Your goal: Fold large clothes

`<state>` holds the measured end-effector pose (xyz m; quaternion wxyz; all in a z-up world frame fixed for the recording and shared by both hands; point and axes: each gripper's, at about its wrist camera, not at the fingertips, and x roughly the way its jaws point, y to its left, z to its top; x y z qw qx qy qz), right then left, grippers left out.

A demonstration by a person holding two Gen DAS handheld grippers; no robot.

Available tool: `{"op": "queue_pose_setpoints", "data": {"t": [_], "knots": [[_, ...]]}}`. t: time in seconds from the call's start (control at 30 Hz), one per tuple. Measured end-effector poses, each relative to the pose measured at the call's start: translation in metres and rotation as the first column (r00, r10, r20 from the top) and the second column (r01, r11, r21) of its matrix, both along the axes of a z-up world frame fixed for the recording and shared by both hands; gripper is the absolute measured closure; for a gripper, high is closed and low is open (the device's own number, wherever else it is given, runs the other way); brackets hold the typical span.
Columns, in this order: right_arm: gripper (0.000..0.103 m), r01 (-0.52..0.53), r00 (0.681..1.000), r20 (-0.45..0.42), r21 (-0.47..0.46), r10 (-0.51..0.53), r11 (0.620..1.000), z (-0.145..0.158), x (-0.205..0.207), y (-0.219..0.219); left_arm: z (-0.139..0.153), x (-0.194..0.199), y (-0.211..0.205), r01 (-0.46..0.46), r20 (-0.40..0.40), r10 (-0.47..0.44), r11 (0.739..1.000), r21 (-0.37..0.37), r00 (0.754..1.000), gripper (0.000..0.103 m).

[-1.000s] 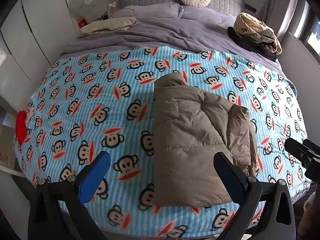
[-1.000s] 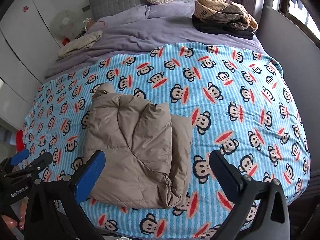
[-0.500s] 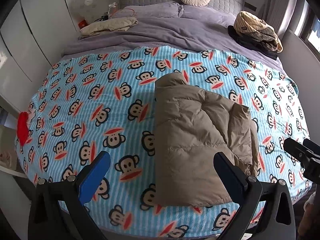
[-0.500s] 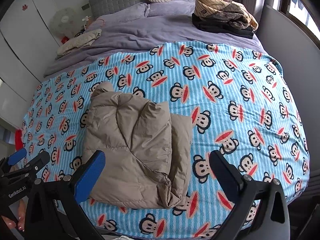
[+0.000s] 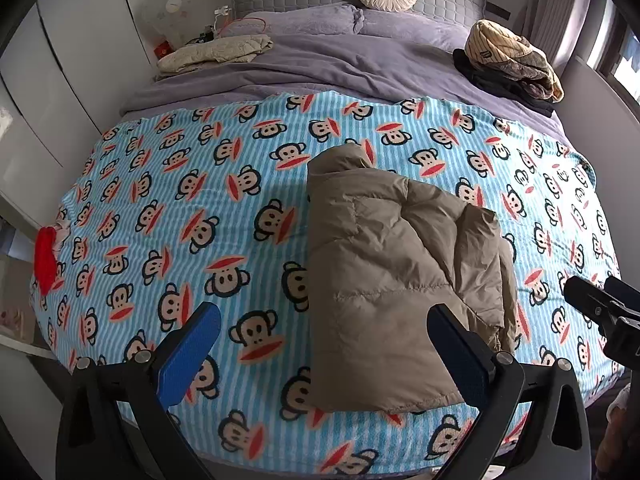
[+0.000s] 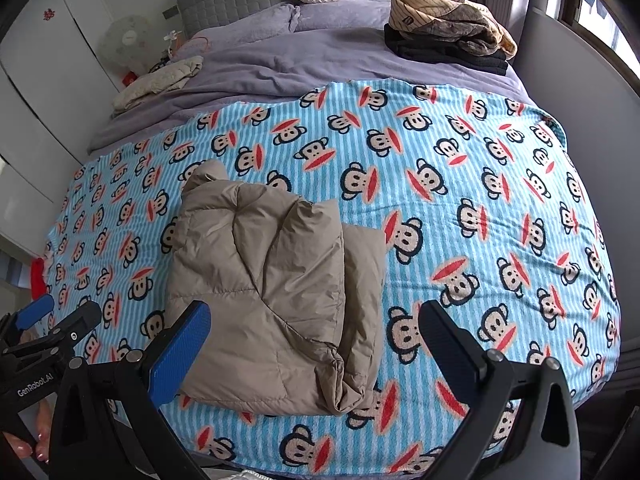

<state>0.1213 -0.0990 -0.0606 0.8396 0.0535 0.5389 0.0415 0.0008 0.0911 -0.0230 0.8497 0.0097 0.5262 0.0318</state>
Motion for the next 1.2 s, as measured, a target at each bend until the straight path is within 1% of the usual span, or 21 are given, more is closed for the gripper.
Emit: {"op": "queue_pose_setpoints", "data": {"t": [1.2], "knots": [[0.0, -0.001, 1.0, -0.003, -0.002, 0.001, 1.0, 0.0008, 0.001, 0.0033, 0.001, -0.0017, -0.003, -0.002, 0.0, 0.002, 1.0, 0.004, 1.0, 0.0]]}}
